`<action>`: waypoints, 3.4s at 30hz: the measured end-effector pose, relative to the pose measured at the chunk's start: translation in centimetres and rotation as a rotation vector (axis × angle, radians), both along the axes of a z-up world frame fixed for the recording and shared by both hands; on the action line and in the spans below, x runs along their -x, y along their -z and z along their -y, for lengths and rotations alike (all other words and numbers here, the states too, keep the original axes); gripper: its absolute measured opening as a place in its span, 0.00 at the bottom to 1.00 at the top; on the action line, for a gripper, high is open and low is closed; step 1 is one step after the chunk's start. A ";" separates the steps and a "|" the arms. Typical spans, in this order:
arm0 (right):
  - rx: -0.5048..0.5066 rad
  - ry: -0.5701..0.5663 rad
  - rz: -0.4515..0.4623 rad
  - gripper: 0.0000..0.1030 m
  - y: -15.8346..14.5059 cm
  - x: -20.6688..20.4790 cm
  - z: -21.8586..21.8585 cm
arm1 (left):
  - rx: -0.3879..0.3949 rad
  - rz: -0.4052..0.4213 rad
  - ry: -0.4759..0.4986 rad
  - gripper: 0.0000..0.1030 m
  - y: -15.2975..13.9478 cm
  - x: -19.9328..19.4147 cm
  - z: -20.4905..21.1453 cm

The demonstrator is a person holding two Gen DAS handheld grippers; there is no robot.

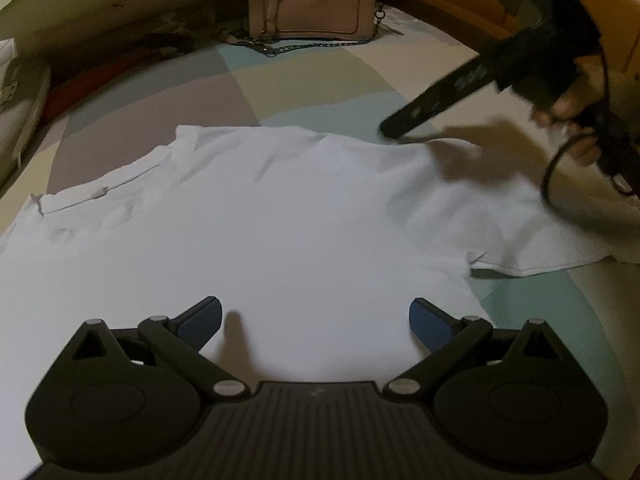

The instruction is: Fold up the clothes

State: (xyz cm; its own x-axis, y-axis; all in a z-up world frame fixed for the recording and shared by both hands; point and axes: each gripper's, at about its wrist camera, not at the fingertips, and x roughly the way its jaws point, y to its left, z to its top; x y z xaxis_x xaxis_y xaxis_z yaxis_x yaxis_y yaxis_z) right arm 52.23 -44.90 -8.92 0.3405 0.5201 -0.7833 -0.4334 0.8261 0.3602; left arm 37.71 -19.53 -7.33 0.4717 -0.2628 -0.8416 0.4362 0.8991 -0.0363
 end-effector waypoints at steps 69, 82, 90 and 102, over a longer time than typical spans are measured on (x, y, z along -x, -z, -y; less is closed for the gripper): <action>0.440 0.432 -0.057 0.11 -3.6 21.1 20.7 | -0.060 0.015 0.333 0.97 -1.1 2.3 7.8; 0.441 0.652 0.006 0.38 -4.2 21.1 20.9 | -0.057 0.013 0.327 0.97 -1.1 2.1 7.8; 0.351 0.459 0.033 0.42 -3.4 16.6 17.3 | -0.061 0.000 0.322 0.97 -0.8 2.5 8.0; 0.043 0.346 -0.008 0.62 -0.6 13.4 9.1 | -0.088 -0.004 0.273 0.97 -0.4 2.2 7.4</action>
State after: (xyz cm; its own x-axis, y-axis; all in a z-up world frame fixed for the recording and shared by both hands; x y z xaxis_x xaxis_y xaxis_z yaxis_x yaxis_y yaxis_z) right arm 38.79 -53.99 -8.30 0.4844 0.3411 -0.8056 -0.1218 0.9382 0.3239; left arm 35.53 -26.90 -6.97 0.3903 -0.3057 -0.8685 0.6624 0.7484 0.0342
